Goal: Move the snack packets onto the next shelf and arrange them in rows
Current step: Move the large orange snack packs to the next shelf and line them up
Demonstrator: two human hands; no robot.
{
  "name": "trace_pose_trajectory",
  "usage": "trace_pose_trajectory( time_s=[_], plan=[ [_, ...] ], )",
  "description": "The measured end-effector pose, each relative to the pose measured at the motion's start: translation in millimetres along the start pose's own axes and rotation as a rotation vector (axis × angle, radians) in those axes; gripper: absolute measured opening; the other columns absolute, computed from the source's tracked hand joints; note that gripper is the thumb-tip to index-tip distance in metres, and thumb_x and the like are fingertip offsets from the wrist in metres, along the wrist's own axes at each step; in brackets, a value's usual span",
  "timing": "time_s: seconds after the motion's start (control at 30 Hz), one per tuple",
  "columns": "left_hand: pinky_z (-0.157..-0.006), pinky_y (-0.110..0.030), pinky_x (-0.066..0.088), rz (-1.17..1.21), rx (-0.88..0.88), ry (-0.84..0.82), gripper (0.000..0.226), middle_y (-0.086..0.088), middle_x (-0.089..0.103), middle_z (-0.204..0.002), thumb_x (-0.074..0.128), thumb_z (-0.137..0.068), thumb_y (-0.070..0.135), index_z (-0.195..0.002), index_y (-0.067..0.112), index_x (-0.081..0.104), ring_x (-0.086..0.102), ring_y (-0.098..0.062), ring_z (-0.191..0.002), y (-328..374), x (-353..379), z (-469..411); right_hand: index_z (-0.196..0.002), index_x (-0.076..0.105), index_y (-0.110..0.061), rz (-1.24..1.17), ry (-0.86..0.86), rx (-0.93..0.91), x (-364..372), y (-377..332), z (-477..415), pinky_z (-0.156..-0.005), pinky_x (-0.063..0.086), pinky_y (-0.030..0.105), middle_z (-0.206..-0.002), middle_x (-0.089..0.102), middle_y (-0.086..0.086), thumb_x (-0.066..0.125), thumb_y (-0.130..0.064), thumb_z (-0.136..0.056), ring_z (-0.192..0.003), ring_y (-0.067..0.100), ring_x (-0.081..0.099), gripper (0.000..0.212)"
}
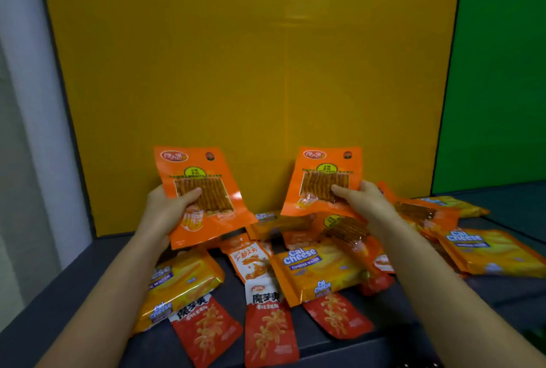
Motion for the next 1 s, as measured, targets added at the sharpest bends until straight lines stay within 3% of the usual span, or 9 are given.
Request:
trace_pose_trajectory(
  time_s=[0.13,0.2,0.3,0.43,0.57,0.7,0.77,0.9,1.0],
  plan=[
    [-0.049,-0.026,0.052,0.092,-0.043,-0.157,0.01,0.0,0.068,-0.059,0.066,-0.082,0.01,-0.079,0.019,0.062,0.063,-0.009,-0.042,15,59,14,-0.101,0.062,-0.011,-0.113,0.058,0.04,-54,14,31,-0.074,0.052,0.037,-0.089,0.066,0.011,0.064,-0.013,-0.085,-0.072,0.022,0.062,0.016],
    [-0.043,-0.022,0.054,0.123,-0.065,-0.237,0.008,-0.001,0.068,-0.059,0.066,-0.081,0.008,-0.082,0.016,0.064,0.063,-0.007,-0.039,17,92,26,-0.096,0.064,-0.011,-0.142,0.109,0.035,-88,21,48,-0.077,0.053,0.036,-0.088,0.067,0.009,0.063,-0.009,-0.085,-0.071,0.019,0.063,0.011],
    [-0.04,-0.019,0.052,0.123,-0.088,-0.336,0.012,0.002,0.067,-0.054,0.066,-0.081,0.004,-0.091,0.011,0.065,0.062,-0.006,-0.038,12,140,46,-0.084,0.062,-0.017,-0.134,0.192,0.077,-147,35,73,-0.054,0.053,0.02,-0.081,0.066,0.003,0.062,-0.01,-0.086,-0.062,0.014,0.064,0.007],
    [-0.04,-0.02,0.052,0.096,-0.125,-0.468,0.012,-0.002,0.068,-0.063,0.069,-0.079,0.008,-0.085,0.016,0.062,0.062,-0.007,-0.037,9,209,82,-0.084,0.062,-0.016,-0.131,0.291,0.103,-227,54,107,-0.046,0.051,0.011,-0.08,0.066,0.001,0.061,-0.007,-0.087,-0.048,0.003,0.064,0.009],
    [-0.041,-0.02,0.052,0.102,-0.13,-0.573,0.012,-0.002,0.068,-0.065,0.068,-0.08,0.007,-0.081,0.017,0.061,0.063,-0.007,-0.039,10,284,129,-0.083,0.06,-0.017,-0.117,0.35,0.145,-297,69,135,-0.041,0.047,0.012,-0.077,0.065,0.0,0.06,-0.01,-0.088,-0.043,0.001,0.061,0.009],
    [-0.066,-0.034,0.056,0.104,-0.158,-0.636,0.025,-0.014,0.068,-0.091,0.071,-0.078,0.011,-0.101,0.012,0.064,0.067,-0.023,-0.068,7,351,176,-0.095,0.061,-0.013,-0.096,0.374,0.176,-364,77,150,-0.047,0.048,0.021,-0.08,0.066,0.002,0.06,-0.011,-0.088,-0.049,0.007,0.064,0.007],
    [-0.072,-0.038,0.055,0.102,-0.178,-0.642,0.033,-0.012,0.069,-0.092,0.072,-0.077,0.014,-0.109,0.013,0.061,0.066,-0.026,-0.074,5,382,197,-0.093,0.061,-0.015,-0.079,0.366,0.183,-395,79,153,-0.044,0.048,0.018,-0.08,0.066,0.002,0.06,-0.011,-0.089,-0.048,0.007,0.064,0.005],
    [-0.065,-0.031,0.054,0.107,-0.209,-0.635,0.025,-0.013,0.067,-0.096,0.068,-0.081,0.015,-0.106,0.014,0.06,0.064,-0.022,-0.07,0,440,236,-0.095,0.06,-0.015,-0.046,0.342,0.178,-455,84,151,-0.06,0.047,0.025,-0.084,0.066,0.004,0.059,-0.012,-0.089,-0.068,0.016,0.061,0.006],
    [-0.046,-0.022,0.052,0.118,-0.227,-0.615,0.023,-0.012,0.064,-0.092,0.064,-0.084,0.011,-0.107,0.011,0.06,0.06,-0.018,-0.063,0,481,257,-0.098,0.06,-0.014,-0.034,0.332,0.185,-493,89,144,-0.062,0.047,0.027,-0.087,0.067,0.005,0.06,-0.014,-0.089,-0.069,0.018,0.061,0.01]
  ],
)
Point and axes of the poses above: each hand's wrist, its own z-axis away from the middle knuckle, its own x-axis out of the palm, y = z × x, the point moved 9 cm from there along -z, towards the middle knuckle
